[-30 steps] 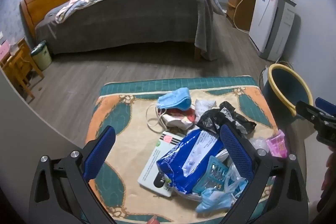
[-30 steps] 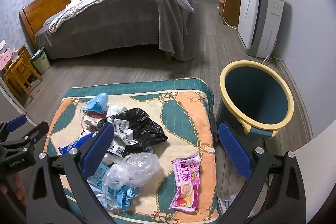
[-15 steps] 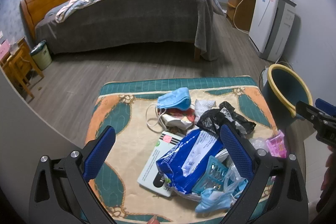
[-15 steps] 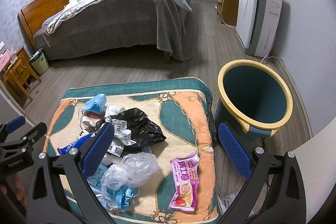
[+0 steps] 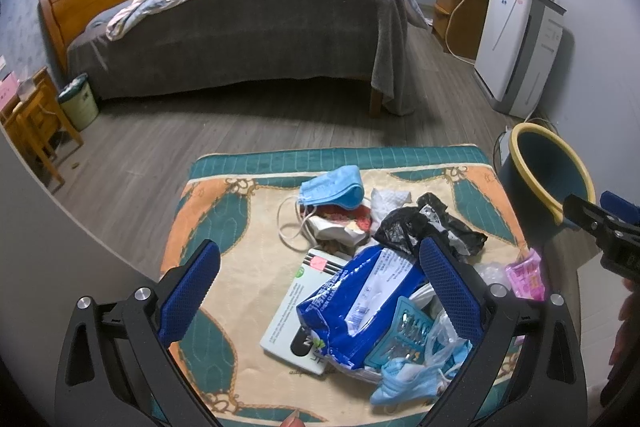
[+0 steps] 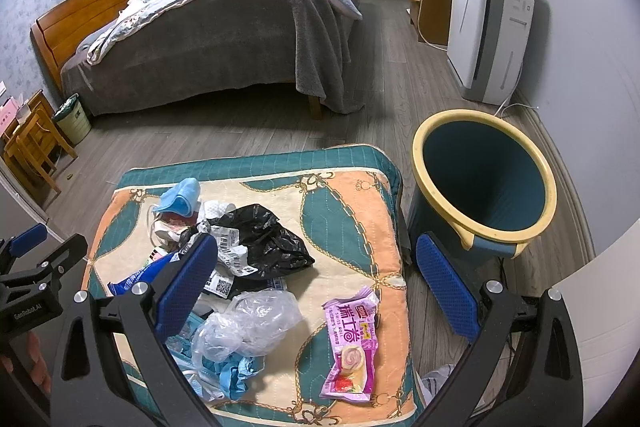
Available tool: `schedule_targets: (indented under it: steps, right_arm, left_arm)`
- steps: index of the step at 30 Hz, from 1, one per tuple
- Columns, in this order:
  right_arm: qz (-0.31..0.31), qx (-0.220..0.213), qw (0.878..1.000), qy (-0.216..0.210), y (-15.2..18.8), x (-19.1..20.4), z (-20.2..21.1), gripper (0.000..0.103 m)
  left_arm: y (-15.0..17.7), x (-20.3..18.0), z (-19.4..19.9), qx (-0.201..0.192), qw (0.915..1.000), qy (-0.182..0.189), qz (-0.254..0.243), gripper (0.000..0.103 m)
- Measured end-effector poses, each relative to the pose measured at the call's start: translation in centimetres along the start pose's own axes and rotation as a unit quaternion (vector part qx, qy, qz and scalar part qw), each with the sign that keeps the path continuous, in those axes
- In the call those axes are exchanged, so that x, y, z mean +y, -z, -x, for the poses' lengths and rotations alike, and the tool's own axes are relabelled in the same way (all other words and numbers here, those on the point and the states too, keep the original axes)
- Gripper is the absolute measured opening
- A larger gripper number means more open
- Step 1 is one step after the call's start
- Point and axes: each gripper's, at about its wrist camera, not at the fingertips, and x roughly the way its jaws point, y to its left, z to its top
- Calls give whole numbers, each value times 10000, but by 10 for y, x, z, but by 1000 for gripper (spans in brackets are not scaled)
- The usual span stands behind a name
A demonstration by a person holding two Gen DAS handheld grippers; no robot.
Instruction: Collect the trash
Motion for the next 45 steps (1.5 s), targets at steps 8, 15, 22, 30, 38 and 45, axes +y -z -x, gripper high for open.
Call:
schedule_targets:
  steps: [8,15,22,30,38,45]
  right_arm:
    - [11,-4,10000,4,0,0,0,98]
    - [8,-2,10000,11,1,0,-1,98]
    - [12,18,10000,28,3,0,-3,98]
    - [-5,74,10000,44,3,0,-6,98]
    - [-31,101,9999,46,4,-1,-8,98]
    - [-197,142,9996,134,4,0,-14,98]
  left_arm:
    - [0,0,0,2,10000,-5,3,99]
    - [0,-1,-1,12,10000,4,5,99]
    - [1,0,-1,3,10000,-15,1,99]
    - [2,-1,-3,4,10000,-22,-57,99]
    - [1,-1,-3,26,10000,-27,-27,99]
    - [2,0,-9,102,9999,72,16,99]
